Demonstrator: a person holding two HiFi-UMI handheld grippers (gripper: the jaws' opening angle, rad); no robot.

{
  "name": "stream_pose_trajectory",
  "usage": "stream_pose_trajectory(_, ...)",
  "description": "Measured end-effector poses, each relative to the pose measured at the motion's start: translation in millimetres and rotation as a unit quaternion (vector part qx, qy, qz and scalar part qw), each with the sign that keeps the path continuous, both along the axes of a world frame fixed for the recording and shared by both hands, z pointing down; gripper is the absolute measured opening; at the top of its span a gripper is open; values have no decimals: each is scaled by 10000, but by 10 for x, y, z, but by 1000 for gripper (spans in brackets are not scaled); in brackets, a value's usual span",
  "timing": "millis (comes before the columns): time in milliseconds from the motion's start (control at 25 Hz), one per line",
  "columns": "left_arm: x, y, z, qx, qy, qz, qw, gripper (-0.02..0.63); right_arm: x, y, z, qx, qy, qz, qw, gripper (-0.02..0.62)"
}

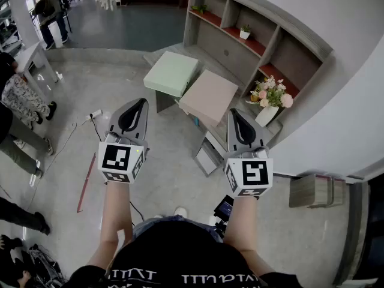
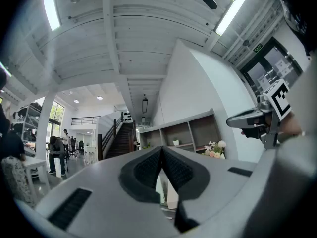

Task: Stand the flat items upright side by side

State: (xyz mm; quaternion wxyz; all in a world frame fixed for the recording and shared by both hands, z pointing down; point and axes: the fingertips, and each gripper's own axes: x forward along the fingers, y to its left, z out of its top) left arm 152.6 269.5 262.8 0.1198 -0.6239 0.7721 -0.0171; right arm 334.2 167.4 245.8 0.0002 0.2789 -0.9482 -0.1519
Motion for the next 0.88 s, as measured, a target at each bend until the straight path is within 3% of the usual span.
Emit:
stream_pose_trajectory(560, 79, -362, 225, -323, 60, -271, 9991, 12, 145, -443, 234, -219, -39, -99, 9997, 15)
stream_pose_trajectory(880, -215, -617, 257, -268, 193, -251, 9991, 12, -15, -695, 257, -261, -172, 11, 9995, 15)
